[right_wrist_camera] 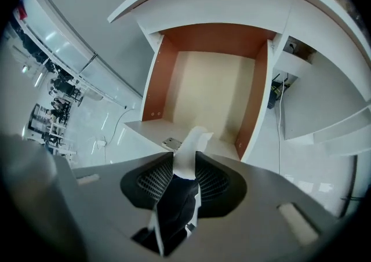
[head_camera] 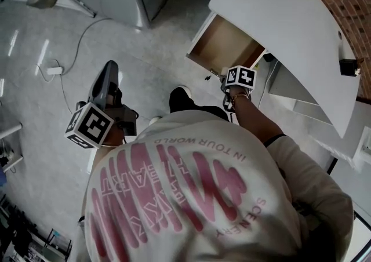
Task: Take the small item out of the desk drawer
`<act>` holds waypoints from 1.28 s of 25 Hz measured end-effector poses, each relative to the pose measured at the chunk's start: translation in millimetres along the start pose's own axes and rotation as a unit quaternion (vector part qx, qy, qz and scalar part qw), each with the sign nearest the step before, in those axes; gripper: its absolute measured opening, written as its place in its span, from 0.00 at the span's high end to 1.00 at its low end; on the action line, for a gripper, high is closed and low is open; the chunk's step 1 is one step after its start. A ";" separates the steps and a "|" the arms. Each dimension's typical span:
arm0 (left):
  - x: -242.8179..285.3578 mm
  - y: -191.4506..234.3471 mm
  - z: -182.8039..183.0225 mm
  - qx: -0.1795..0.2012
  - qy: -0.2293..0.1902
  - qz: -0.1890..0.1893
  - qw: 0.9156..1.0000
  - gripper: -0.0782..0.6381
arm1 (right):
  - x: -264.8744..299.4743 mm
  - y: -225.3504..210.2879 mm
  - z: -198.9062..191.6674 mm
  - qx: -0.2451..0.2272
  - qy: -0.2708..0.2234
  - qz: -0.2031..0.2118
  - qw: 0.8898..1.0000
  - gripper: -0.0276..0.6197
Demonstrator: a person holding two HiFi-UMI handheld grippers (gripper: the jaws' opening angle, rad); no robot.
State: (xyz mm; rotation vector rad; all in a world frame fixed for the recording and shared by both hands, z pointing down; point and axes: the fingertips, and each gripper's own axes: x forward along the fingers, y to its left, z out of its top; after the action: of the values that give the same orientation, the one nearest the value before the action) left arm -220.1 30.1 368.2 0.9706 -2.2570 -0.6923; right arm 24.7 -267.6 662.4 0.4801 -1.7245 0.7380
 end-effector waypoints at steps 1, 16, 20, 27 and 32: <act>-3.1 -1.2 3.0 0.001 -0.003 -0.004 1.000 0.89 | -4.3 -0.3 -2.0 0.004 -0.005 -0.001 1.000 0.75; -43.6 -34.8 16.7 0.017 -0.020 -0.076 0.997 0.89 | -71.8 12.2 -32.9 -0.006 -0.092 0.003 0.996 0.75; -56.2 -41.0 19.3 0.020 -0.025 -0.089 0.996 0.89 | -92.5 14.9 -42.5 0.005 -0.120 0.007 0.993 0.75; -71.3 -46.2 20.3 0.023 -0.017 -0.116 0.993 0.89 | -128.8 36.1 -47.4 0.025 -0.179 0.019 0.983 0.75; -77.3 -50.0 19.1 0.026 -0.007 -0.137 0.990 0.89 | -152.3 49.3 -56.3 0.040 -0.208 0.029 0.977 0.75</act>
State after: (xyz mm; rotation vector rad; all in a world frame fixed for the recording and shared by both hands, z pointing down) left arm -166.1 63.7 299.1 1.3230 -2.1843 -0.7599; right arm 73.7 -201.6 513.9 0.6794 -2.1103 0.7901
